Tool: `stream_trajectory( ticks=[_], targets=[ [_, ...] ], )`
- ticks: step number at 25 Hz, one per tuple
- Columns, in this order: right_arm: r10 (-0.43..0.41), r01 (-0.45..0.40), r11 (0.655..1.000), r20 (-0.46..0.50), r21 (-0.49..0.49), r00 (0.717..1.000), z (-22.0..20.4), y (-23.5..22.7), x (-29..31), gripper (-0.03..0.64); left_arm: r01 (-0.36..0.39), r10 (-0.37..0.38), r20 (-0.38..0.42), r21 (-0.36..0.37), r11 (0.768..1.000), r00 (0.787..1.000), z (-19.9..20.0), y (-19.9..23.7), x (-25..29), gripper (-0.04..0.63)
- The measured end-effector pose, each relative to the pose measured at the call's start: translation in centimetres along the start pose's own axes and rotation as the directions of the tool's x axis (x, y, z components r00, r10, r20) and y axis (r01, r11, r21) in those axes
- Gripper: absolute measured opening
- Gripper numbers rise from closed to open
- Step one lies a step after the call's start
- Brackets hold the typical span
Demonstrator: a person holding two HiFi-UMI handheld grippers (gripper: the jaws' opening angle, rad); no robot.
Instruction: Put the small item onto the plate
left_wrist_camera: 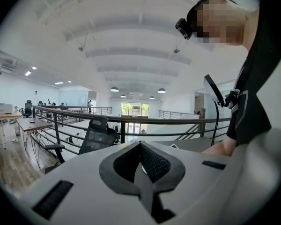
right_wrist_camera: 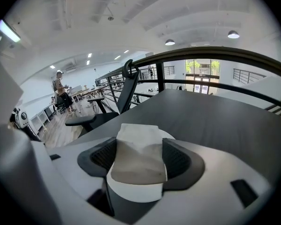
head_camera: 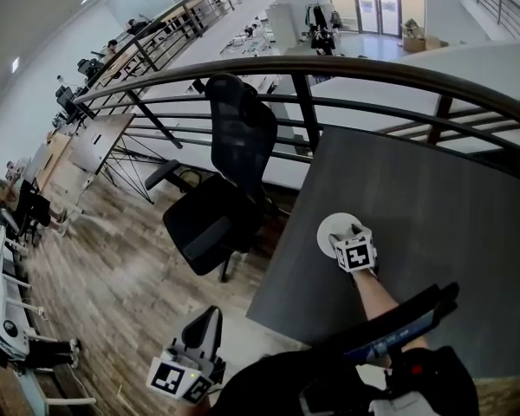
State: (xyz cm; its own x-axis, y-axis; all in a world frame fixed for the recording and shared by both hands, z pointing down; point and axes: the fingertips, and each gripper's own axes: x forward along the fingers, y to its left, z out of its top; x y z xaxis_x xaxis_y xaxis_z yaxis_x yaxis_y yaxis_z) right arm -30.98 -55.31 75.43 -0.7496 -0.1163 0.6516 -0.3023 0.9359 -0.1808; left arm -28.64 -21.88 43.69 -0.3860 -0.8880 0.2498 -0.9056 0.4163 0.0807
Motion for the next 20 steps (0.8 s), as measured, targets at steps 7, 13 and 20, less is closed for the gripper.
stream_trajectory(
  ticks=[7, 13, 20],
  targets=[
    [-0.026, 0.025, 1.0, -0.088, -0.015, 0.996, -2.2, -0.9, 2.3, 0.307, -0.041, 0.041, -0.005, -0.015, 0.999, 0.999, 0.3, 0.7, 0.1, 0.003],
    [-0.077, 0.068, 0.995, -0.142, -0.068, 0.987, -2.9, -1.5, 3.7, 0.307, -0.034, 0.034, -0.015, -0.012, 0.999, 0.999, 0.1, 1.5, 0.5, 0.003],
    [-0.108, 0.09, 0.989, -0.157, -0.119, 0.982, -2.8, -1.5, 4.7, 0.307, -0.027, 0.027, -0.021, -0.014, 1.0, 0.999, -0.2, 2.3, 1.0, 0.003]
  ],
)
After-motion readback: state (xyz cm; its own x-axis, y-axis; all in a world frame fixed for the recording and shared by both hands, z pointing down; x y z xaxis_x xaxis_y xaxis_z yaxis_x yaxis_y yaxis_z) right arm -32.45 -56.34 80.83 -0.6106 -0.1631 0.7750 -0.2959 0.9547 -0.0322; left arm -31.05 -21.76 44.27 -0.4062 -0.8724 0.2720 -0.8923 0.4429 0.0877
